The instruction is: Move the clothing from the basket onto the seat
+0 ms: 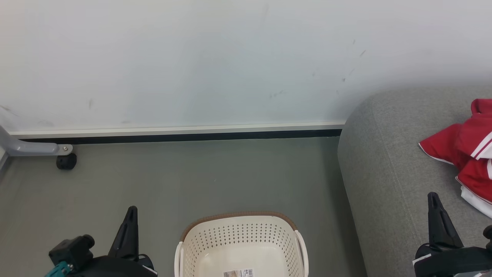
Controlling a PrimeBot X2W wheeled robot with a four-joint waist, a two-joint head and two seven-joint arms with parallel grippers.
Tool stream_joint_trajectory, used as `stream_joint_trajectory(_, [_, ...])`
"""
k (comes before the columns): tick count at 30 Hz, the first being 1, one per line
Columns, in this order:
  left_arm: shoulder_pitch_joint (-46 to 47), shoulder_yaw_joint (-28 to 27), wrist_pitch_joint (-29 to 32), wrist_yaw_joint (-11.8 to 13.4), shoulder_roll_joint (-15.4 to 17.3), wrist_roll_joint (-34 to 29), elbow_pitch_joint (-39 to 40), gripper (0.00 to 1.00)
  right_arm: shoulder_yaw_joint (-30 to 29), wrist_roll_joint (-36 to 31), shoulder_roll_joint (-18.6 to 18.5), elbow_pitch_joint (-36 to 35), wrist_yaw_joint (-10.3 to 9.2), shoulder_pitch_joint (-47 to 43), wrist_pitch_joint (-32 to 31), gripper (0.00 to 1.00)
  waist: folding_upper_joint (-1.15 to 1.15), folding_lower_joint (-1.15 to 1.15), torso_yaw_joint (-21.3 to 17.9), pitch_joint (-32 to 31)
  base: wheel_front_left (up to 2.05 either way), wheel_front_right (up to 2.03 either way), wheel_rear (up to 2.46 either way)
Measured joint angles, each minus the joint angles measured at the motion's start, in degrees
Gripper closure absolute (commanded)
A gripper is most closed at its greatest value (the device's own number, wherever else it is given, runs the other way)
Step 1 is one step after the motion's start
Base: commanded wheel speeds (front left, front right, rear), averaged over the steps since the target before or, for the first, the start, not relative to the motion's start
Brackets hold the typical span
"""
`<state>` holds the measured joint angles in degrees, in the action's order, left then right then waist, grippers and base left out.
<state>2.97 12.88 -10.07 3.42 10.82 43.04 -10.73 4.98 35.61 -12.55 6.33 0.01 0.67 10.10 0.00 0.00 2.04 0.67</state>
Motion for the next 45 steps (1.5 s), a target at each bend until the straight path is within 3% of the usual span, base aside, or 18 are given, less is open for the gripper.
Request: stream_joint_trajectory(45, [0.37,-9.68,9.09,-5.49,-4.39,25.65,-2.75,1.0,-6.82,30.02,5.33,5.26,3.55,2.3,-9.09,1.0,0.0,0.0,-1.1,-0.34,0.0,0.0,0.0])
